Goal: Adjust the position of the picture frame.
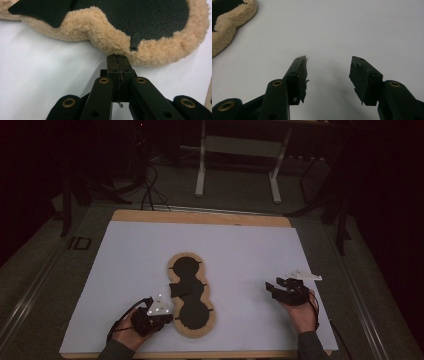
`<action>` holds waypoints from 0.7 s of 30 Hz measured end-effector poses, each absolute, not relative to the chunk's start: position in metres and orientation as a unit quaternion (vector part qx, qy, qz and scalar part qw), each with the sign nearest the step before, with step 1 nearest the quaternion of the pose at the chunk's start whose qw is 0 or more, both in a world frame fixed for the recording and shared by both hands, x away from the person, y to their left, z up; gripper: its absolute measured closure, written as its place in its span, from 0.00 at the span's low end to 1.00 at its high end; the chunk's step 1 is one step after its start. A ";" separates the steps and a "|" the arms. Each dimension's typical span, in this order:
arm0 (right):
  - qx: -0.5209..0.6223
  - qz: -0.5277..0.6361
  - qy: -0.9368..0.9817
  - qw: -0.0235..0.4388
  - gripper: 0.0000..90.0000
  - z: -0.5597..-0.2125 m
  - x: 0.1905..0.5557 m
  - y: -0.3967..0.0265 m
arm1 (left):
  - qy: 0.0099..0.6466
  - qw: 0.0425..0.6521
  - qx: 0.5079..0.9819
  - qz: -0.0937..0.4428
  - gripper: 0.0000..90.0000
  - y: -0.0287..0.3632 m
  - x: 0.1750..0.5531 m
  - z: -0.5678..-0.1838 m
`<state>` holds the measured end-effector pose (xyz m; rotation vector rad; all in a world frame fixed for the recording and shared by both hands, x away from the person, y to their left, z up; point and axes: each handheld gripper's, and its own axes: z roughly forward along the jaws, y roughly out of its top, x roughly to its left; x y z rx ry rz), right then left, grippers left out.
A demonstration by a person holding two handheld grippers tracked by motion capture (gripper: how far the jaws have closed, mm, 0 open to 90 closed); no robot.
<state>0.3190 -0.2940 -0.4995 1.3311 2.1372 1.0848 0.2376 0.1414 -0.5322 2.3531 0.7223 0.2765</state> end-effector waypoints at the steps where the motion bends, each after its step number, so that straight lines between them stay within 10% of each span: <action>1: 0.476 0.388 0.764 0.198 0.52 -0.500 0.319 -0.294 | 0.275 0.327 0.898 0.104 1.00 0.139 0.238 -0.532; 21: 0.463 0.407 0.767 0.178 0.52 -0.497 0.315 -0.280 | 0.256 0.335 0.902 0.097 1.00 0.114 0.250 -0.533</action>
